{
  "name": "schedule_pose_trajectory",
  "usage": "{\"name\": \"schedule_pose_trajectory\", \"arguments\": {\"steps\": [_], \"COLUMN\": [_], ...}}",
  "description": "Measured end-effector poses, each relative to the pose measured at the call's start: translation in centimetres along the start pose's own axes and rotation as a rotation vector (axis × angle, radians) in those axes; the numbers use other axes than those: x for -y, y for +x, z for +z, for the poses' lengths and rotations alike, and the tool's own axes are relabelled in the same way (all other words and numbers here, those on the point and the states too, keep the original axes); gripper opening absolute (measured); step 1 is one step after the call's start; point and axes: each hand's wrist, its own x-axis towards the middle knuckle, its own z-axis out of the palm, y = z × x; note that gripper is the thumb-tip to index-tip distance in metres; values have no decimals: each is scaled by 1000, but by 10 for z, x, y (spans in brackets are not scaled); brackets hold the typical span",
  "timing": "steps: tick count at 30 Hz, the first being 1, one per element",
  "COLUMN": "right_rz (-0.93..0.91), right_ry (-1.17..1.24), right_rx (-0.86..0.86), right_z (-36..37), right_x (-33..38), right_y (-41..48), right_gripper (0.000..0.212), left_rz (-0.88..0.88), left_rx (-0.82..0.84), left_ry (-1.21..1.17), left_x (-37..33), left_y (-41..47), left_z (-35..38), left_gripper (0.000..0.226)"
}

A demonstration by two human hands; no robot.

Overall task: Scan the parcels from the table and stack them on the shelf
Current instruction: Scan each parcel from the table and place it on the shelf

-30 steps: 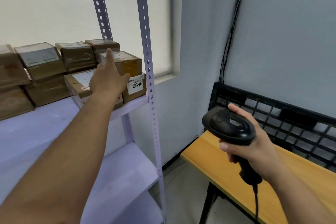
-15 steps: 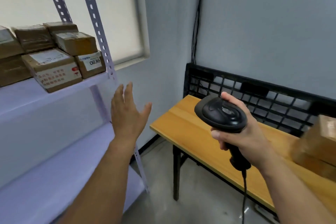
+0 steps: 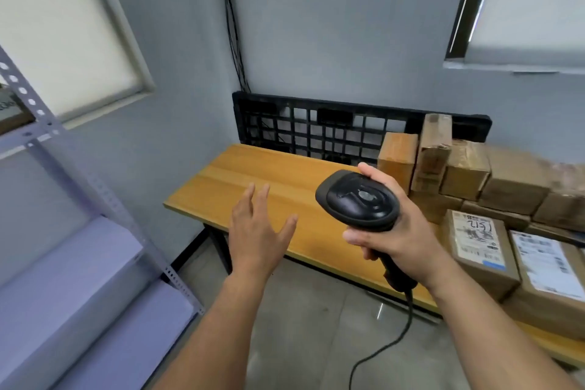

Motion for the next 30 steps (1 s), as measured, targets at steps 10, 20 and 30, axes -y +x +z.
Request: {"name": "schedule_pose_trajectory", "arguments": {"steps": [10, 20, 30], "right_rz": [51, 113, 272], "right_ry": [-2, -37, 32], "right_rx": [-233, -474, -511], "right_z": [-109, -197, -252], "right_x": [-15, -43, -87], "right_y": [-65, -100, -96], "right_gripper": [92, 94, 91], "left_rz": [120, 186, -162], "left_rx": [302, 583, 837], "left_ry": [-31, -81, -194], "left_x": [-108, -180, -192], "left_y": [-34, -37, -24], "left_z": [87, 175, 248], "left_gripper": [73, 68, 61]}}
